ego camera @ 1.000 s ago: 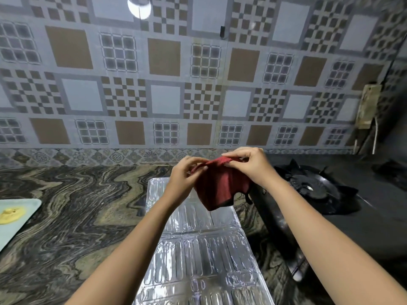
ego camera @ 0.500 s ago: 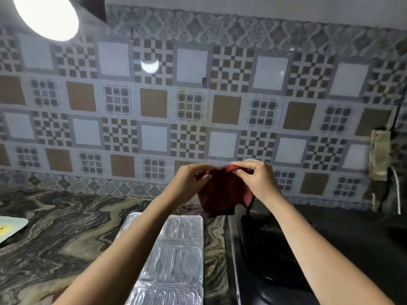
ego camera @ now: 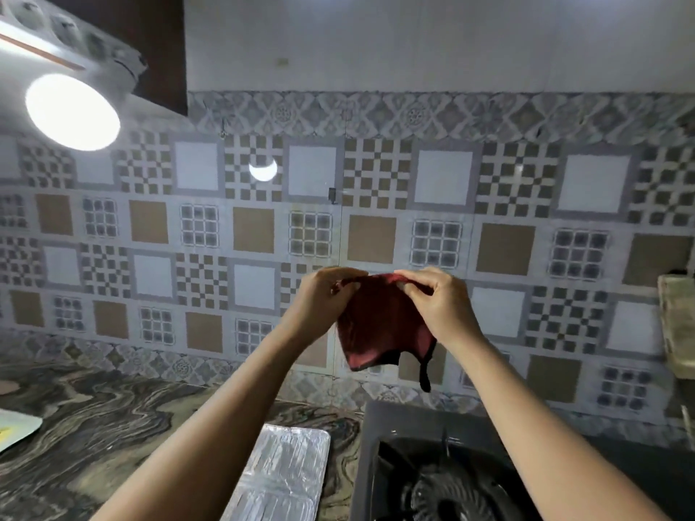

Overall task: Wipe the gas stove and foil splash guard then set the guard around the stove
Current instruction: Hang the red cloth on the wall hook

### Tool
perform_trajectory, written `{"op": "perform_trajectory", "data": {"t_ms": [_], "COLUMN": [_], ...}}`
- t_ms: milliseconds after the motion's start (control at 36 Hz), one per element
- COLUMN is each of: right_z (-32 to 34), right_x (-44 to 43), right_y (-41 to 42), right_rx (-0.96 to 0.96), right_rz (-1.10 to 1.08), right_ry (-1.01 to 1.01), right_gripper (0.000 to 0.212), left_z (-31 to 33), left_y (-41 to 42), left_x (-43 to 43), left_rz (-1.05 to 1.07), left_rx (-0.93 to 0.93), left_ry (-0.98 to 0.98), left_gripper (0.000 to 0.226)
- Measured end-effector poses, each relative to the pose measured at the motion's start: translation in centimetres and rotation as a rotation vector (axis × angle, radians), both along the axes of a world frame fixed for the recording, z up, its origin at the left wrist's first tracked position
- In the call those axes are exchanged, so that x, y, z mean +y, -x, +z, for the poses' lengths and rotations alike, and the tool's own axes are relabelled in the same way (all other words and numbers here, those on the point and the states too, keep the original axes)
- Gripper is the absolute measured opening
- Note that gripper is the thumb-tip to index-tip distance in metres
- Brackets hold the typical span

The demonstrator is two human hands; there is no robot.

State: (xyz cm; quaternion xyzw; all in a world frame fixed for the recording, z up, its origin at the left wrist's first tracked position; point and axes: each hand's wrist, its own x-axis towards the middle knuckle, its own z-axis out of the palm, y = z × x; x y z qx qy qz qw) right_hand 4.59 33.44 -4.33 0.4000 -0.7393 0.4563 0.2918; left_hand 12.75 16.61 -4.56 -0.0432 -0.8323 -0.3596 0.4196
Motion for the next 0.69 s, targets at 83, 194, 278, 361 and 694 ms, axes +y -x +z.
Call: {"op": "perform_trajectory", "data": {"t_ms": [83, 194, 278, 361, 694], "right_z": [1.4, 3.0, 4.2, 5.3, 10.5], "right_x": [-0.9, -3.0, -4.8, -6.9, -16.9], "right_y": [1.6, 3.6, 5.3, 7.2, 16.3], "right_rx": [0.049, 0.093, 0.132, 0.133, 0.168], "right_rz": [-0.003, 0.004, -0.007, -0.015, -0.034], "right_ry": [0.019, 0.029, 0.036, 0.039, 0.070], "right_gripper": [0.024, 0.022, 0.022, 0.022, 0.018], "left_z": [1.6, 3.1, 4.1, 5.0, 9.9], "left_y": [1.2, 2.9, 4.4, 6.2, 15.1], "left_x": [-0.8, -2.4, -4.0, -5.8, -14.4], "left_rz": [0.040, 0.064, 0.073, 0.079, 0.181], "left_rx": [0.036, 0.057, 0.079, 0.075, 0.069], "left_ry": [0.067, 0.085, 0.077, 0.071, 0.158], "left_gripper": [0.025, 0.025, 0.025, 0.025, 0.027]}}
